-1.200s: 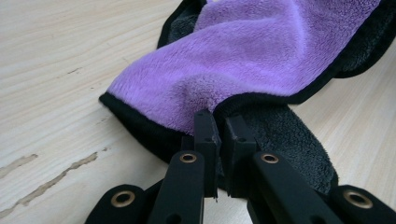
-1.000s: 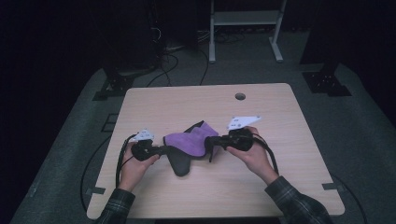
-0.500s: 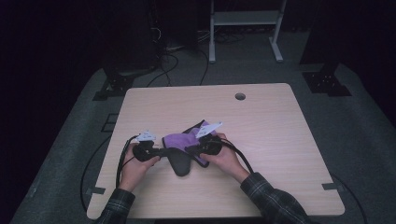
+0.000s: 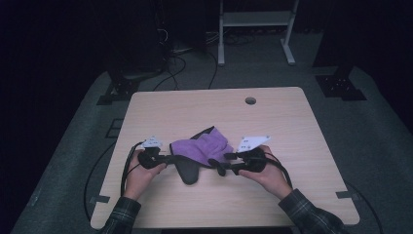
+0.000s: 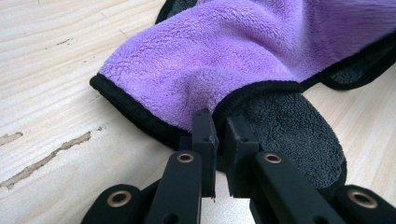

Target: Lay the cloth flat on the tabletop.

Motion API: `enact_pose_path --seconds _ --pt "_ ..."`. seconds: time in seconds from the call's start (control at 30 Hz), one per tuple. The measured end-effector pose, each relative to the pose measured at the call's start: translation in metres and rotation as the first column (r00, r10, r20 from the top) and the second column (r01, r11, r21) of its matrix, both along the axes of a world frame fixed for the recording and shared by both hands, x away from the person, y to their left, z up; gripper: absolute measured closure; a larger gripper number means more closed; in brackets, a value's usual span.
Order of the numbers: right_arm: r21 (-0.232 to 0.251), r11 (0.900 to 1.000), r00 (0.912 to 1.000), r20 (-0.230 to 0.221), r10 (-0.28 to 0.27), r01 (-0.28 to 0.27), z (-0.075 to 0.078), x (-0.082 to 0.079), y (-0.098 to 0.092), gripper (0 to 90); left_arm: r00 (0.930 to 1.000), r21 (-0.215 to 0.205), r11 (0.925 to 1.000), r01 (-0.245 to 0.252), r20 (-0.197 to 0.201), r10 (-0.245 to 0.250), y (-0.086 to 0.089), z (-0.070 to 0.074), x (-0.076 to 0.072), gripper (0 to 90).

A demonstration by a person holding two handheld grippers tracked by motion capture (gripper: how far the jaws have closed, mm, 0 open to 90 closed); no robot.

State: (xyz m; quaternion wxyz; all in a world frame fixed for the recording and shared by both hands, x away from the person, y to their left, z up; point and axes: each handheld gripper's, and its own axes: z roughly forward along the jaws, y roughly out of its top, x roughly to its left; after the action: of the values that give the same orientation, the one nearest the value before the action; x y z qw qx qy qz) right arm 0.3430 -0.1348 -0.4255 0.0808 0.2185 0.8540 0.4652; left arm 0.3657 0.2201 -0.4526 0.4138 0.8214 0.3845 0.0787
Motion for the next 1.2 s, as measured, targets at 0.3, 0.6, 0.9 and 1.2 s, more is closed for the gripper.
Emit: enact_pose_path --seconds 0.3,0.6,0.9,1.2 --pt "-0.073 0.996 0.9941 -0.087 -0.064 0.057 -0.029 -0.014 -0.037 49.1 1.0 -0.001 1.0 -0.001 0.001 0.001 0.0 0.001 0.0 83.6" --pt "-0.018 0.999 0.9969 -0.074 -0.028 0.027 -0.02 -0.047 -0.043 54.4 1.0 0.0 1.0 -0.002 0.001 0.002 0.0 0.001 -0.001 83.8" --pt "-0.122 0.993 0.9993 -0.036 0.002 -0.006 -0.043 -0.035 0.013 59.6 1.0 0.005 1.0 0.001 0.003 -0.001 0.0 0.002 -0.001 84.6" --pt "-0.16 0.985 0.9978 -0.016 -0.065 0.062 -0.053 -0.012 0.03 65.4 1.0 0.001 1.0 0.002 -0.003 -0.002 0.002 0.002 -0.001 85.2"
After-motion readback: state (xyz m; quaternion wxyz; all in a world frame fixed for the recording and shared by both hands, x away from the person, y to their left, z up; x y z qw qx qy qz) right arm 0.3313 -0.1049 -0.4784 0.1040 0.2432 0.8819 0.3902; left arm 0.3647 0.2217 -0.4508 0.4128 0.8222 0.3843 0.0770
